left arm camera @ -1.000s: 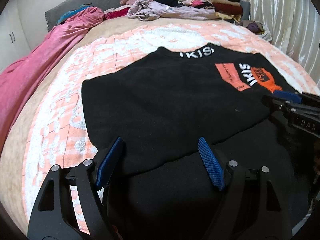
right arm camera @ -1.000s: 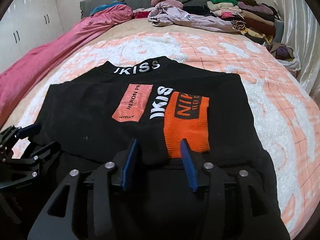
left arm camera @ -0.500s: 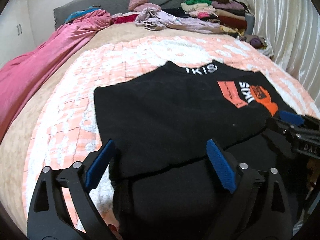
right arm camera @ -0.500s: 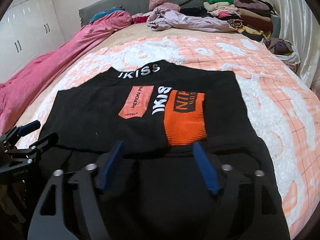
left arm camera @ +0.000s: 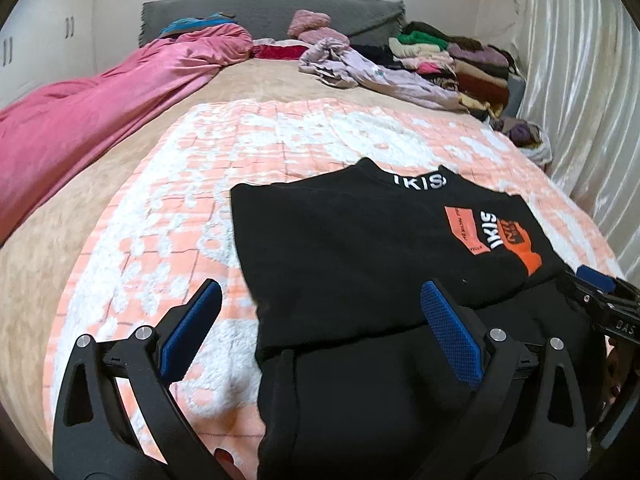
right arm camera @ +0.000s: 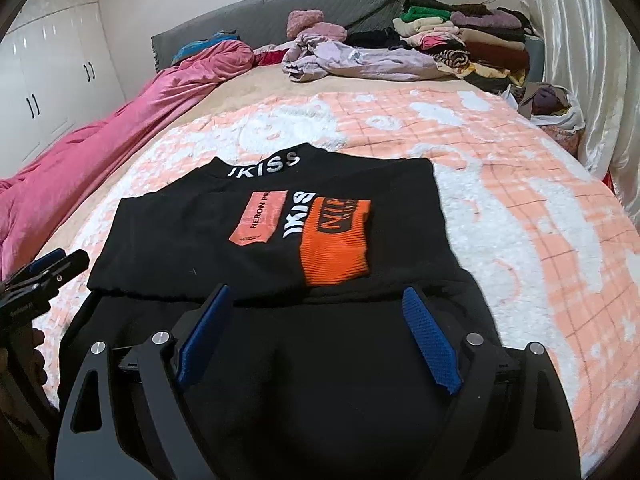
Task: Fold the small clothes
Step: 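Move both open tools back along the sweatshirt to its hem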
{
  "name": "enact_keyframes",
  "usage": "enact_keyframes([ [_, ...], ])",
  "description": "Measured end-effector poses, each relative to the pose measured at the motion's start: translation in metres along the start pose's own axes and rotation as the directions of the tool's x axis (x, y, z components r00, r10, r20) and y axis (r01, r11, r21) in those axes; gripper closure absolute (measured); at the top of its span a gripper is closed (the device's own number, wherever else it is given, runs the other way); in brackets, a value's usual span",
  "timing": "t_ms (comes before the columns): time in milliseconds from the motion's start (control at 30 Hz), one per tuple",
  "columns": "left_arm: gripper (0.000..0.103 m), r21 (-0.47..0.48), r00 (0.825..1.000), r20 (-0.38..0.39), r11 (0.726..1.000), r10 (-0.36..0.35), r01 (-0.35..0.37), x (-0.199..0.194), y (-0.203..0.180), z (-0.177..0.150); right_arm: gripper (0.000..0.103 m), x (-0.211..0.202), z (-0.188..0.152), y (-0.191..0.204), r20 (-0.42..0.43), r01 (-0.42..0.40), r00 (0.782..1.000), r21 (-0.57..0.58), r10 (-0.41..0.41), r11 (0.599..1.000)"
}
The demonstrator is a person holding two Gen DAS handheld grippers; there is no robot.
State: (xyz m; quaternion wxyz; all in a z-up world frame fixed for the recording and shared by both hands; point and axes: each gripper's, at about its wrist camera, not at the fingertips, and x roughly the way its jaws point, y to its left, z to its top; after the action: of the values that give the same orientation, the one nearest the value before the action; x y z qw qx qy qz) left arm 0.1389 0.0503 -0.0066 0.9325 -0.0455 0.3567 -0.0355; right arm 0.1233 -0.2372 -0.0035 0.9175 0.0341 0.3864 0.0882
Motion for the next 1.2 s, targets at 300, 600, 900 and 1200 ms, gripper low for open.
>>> enact_keyframes([
  [300,0.01,-0.137,0.998,0.039,0.99,-0.042,0.047,-0.026,0.031,-0.016,0.017,-0.031,-0.007,-0.015,0.032,-0.004,0.999,0.01,0.004,1.0],
  [600,0.01,-0.164,0.996,0.063,0.983,-0.067,0.076,-0.054,0.036,-0.035,0.017,-0.053,-0.014,-0.025,0.051,-0.017,0.999,0.013,0.016,1.0],
  [900,0.01,-0.148,0.998,-0.021,0.988,-0.053,0.049,-0.064,0.037,-0.061,0.017,-0.071,-0.027,-0.036,0.053,-0.021,0.998,0.014,0.02,1.0],
  [1200,0.01,-0.163,0.996,-0.069,0.985,-0.063,0.051,-0.078,0.041,-0.084,0.017,-0.085,-0.047,-0.053,0.033,-0.008,0.999,0.028,0.007,1.0],
])
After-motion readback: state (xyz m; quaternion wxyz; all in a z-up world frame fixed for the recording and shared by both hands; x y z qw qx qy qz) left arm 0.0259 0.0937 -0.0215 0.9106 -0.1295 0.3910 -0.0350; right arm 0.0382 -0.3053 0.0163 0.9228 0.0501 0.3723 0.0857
